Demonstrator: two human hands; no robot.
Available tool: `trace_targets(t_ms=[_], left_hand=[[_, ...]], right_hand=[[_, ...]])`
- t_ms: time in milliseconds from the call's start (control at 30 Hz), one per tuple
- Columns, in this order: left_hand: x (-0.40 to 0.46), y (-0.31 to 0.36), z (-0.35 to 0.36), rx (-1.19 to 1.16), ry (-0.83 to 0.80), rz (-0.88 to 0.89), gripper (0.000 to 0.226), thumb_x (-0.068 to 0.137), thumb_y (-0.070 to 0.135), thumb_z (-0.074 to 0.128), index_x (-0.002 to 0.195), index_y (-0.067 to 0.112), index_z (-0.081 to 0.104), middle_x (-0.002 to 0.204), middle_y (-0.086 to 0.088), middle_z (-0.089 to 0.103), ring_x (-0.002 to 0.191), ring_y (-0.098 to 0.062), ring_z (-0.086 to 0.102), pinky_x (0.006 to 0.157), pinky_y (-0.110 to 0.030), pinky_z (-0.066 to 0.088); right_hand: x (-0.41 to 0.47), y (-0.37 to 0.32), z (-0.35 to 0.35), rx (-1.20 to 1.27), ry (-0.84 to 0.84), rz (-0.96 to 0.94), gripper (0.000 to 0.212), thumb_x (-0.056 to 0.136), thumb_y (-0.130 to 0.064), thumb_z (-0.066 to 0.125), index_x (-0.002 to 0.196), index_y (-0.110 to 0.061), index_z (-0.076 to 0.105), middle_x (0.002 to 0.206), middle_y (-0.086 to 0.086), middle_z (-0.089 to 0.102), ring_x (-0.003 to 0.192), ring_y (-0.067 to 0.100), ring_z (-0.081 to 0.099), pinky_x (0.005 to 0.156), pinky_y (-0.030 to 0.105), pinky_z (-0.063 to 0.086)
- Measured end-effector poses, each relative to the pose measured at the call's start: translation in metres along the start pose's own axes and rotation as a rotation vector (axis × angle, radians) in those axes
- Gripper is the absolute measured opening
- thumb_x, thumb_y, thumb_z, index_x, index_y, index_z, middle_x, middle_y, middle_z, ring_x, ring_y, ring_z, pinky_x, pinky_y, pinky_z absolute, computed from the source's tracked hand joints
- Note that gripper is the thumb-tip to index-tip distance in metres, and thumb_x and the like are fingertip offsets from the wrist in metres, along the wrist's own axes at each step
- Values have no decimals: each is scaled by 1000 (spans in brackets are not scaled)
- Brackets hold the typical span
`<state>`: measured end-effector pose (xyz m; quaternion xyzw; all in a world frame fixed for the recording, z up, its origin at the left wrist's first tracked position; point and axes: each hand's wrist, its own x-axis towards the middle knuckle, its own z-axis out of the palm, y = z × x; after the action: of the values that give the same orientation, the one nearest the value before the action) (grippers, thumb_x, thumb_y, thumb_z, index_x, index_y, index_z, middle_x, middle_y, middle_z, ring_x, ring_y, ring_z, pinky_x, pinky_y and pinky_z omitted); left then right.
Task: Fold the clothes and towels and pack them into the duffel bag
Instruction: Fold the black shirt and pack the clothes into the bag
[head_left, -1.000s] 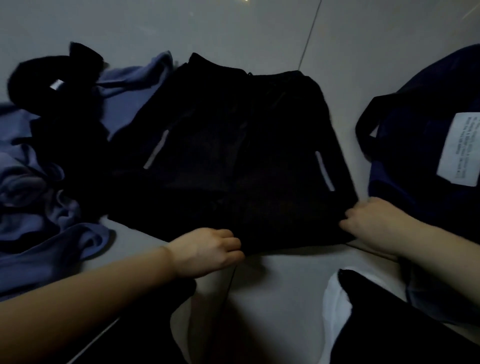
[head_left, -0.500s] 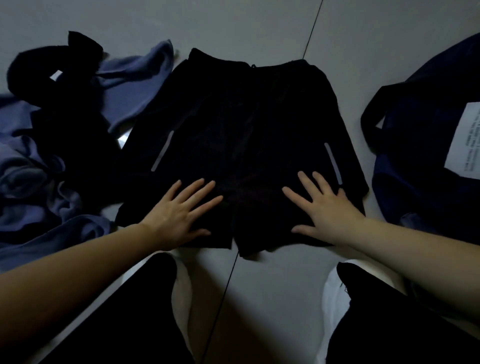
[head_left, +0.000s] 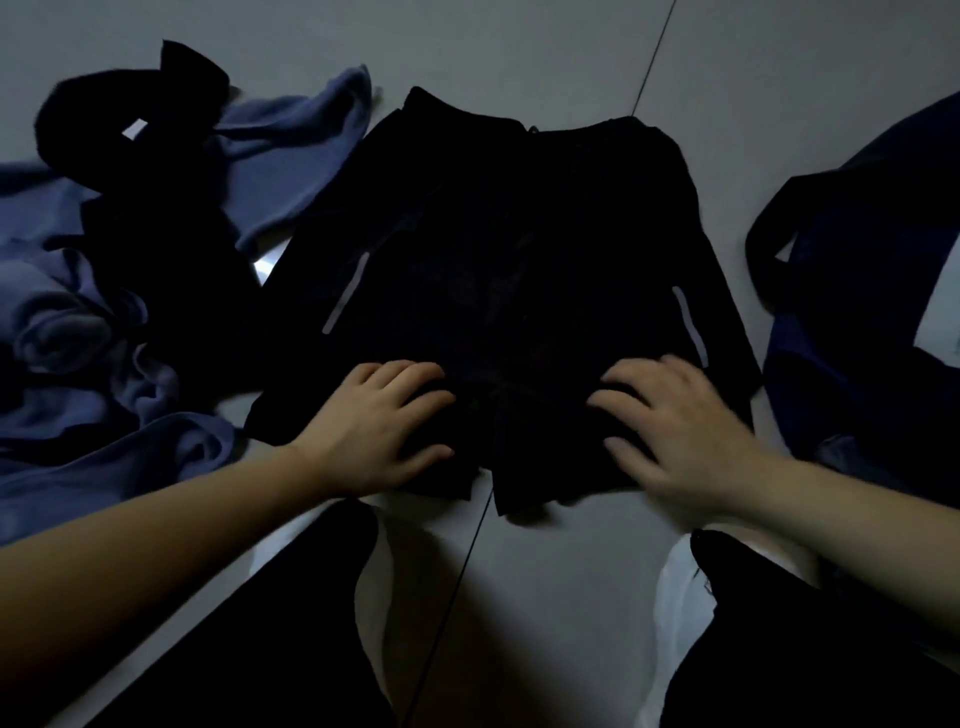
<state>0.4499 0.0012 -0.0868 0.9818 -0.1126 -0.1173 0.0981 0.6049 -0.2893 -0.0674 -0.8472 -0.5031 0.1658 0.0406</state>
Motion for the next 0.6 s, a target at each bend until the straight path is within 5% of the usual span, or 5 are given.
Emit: trace_targets(t_ms=[67, 133, 333, 433, 600], left_hand=[[14, 21, 2, -65, 38, -61, 59, 80, 67, 45, 109, 19, 61, 120, -4, 57, 107, -25, 57, 82, -39, 48], [28, 29, 8, -97, -36, -160, 56, 76, 63, 56, 106, 16, 58, 121, -4, 51, 108, -26, 51, 81, -39, 44], [28, 6, 24, -81, 8, 8, 24, 68, 23, 68, 87, 8, 67, 108, -14, 61, 94, -35, 62, 67, -40, 54], [16, -6, 25, -88, 28, 31, 26, 70, 12, 79, 92, 8, 68, 110, -14, 63, 97, -33, 64, 76, -38, 57], [11, -22, 22, -129, 64, -10, 31, 67, 10, 83, 92, 10, 66, 109, -11, 63, 96, -30, 63, 69, -33, 55]], right_hand=[[13, -49, -11, 131, 35, -39, 49, 82, -61, 43, 104, -19, 58, 107, 2, 57, 98, 23, 56, 81, 40, 47], [32, -84, -10, 155, -131, 38, 59, 79, -73, 42, 104, -21, 51, 108, -2, 50, 99, 20, 49, 80, 37, 43], [56, -47, 18, 75, -322, 61, 21, 93, -19, 48, 108, -8, 57, 122, 6, 39, 109, 26, 39, 81, 34, 38], [48, -10, 14, 168, -296, 56, 7, 93, -19, 54, 91, -13, 52, 108, 4, 44, 99, 23, 46, 79, 34, 41], [44, 8, 16, 193, -316, 150, 17, 96, -27, 53, 85, -19, 44, 92, -2, 42, 78, 17, 46, 66, 28, 34]])
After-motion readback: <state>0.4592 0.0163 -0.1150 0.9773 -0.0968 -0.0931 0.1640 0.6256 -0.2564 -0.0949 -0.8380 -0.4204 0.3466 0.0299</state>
